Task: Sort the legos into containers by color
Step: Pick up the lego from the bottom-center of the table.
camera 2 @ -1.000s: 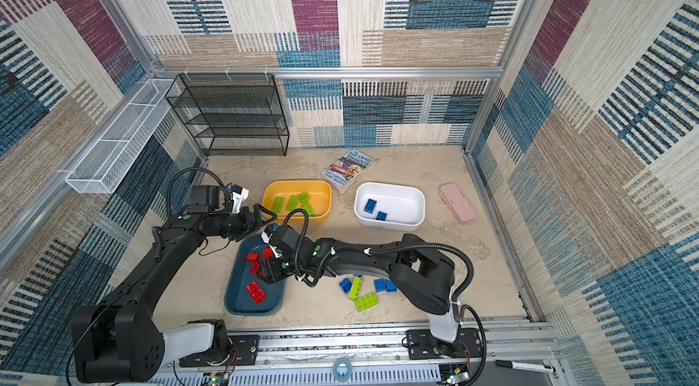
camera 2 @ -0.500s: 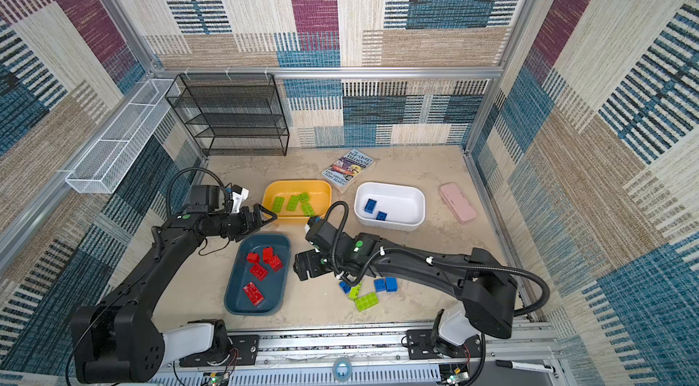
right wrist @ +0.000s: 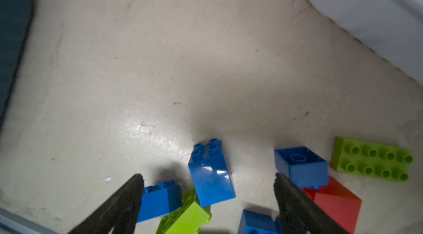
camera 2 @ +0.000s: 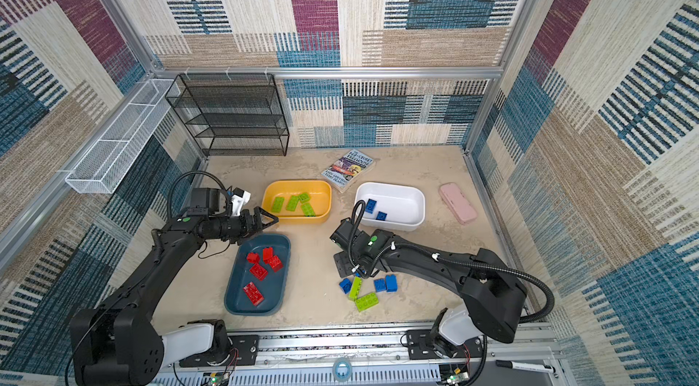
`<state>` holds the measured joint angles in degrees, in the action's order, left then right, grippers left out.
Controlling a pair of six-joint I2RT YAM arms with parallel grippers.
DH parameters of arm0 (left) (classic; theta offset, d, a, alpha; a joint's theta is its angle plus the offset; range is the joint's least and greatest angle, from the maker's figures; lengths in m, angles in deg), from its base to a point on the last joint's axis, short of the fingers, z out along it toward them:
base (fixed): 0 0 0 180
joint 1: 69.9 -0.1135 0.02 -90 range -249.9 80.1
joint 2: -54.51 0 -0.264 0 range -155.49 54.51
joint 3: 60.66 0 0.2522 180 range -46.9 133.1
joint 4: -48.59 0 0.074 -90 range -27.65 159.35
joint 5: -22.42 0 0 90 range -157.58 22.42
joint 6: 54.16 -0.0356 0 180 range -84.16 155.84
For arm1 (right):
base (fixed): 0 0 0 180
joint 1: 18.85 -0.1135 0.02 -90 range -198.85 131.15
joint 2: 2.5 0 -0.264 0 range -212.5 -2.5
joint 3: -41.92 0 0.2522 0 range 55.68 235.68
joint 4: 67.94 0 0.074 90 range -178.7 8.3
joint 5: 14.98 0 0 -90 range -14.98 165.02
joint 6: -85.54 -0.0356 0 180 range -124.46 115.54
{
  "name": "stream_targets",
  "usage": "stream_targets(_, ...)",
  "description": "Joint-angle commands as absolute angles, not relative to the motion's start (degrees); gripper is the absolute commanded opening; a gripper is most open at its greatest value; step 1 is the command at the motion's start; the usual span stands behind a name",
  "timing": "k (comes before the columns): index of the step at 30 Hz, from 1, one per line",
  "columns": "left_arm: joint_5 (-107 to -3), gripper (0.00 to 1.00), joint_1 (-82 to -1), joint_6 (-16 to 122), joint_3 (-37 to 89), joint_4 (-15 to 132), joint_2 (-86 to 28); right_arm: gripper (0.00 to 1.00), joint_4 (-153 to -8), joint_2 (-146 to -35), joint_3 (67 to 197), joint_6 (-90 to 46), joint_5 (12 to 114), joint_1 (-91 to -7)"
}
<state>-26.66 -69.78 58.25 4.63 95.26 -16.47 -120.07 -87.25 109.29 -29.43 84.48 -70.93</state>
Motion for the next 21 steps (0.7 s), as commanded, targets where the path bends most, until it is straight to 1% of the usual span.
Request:
stream_targets(1, -25.4, 0.95, -69.8, 58.2, 4.6, 95.6, -16.4, 0.84, -115.4, -88.6, 108.0, -24.5, 82.8, -70.1)
stream_targets(7, -25.0, 0.95, -69.8, 58.1, 4.5, 95.6, -16.8, 0.71, -112.6, -92.0, 106.9, -22.7, 79.1, -69.4)
stream_targets(11, -25.2, 0.95, -69.8, 57.8, 4.2, 95.7, -16.7, 0.63, -112.6, -94.1, 106.0, -22.7, 79.4, -69.4)
stream_targets(16, -24.5, 0.94, -69.8, 57.5, 3.9, 96.0, -16.6, 0.45, -115.0, -93.9, 106.5, -23.5, 81.4, -69.3)
stream_targets(18, -24.3, 0.94, -69.8, 57.7, 3.9, 96.0, -16.5, 0.32, -116.1, -92.8, 108.1, -23.6, 83.3, -69.3)
stream_targets(19, -24.4, 0.94, -69.8, 57.8, 4.0, 96.0, -16.4, 0.27, -116.6, -92.3, 109.3, -23.3, 84.7, -69.2)
stream_targets(21, -24.4, 0.94, -69.8, 58.0, 4.1, 96.0, -16.3, 0.27, -117.6, -91.4, 111.9, -22.8, 86.1, -68.1)
